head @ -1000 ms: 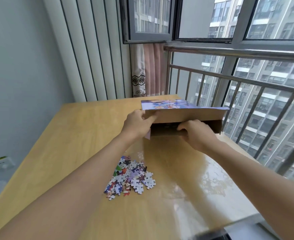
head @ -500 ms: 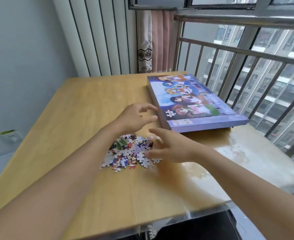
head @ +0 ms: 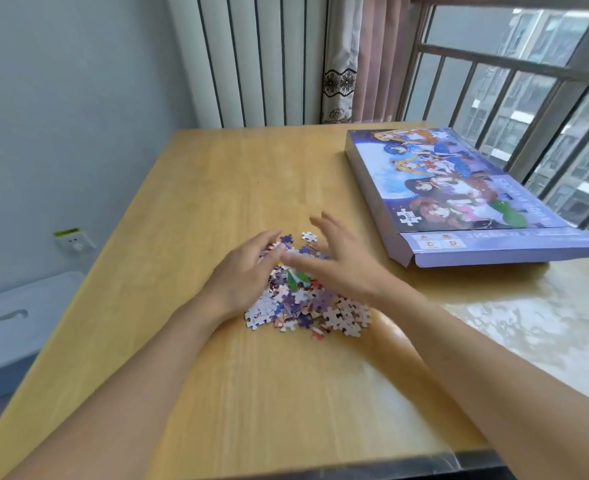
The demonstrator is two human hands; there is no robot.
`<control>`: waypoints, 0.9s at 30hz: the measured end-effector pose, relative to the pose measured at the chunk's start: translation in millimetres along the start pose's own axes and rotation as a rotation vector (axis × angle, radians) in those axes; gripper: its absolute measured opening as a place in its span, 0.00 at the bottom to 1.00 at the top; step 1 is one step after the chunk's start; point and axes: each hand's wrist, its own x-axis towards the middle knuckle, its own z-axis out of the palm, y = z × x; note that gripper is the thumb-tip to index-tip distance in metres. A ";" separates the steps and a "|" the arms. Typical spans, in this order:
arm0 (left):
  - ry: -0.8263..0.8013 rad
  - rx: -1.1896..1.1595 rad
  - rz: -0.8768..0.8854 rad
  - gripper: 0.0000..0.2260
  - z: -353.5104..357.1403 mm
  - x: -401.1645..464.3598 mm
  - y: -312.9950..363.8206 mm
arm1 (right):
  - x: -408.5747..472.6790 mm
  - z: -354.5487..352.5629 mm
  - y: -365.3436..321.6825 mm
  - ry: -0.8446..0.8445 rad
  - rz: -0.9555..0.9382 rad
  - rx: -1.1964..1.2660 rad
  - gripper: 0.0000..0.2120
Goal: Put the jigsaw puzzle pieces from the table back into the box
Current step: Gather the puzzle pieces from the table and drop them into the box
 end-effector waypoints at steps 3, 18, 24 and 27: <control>-0.027 -0.106 0.021 0.22 -0.9 0.4 2.2 | 23.1 -12.0 -4.9 -0.056 0.012 -0.155 0.51; 0.158 -0.600 0.006 0.16 14.0 8.4 16.6 | 23.3 -11.0 -30.5 -0.343 -0.077 -0.429 0.52; 0.242 -0.506 0.041 0.15 10.4 6.6 19.9 | 15.2 -6.0 -25.1 -0.388 -0.116 -0.522 0.63; 0.388 0.056 -0.032 0.16 -0.5 7.5 11.0 | 16.6 -3.8 -27.3 -0.357 -0.123 -0.472 0.53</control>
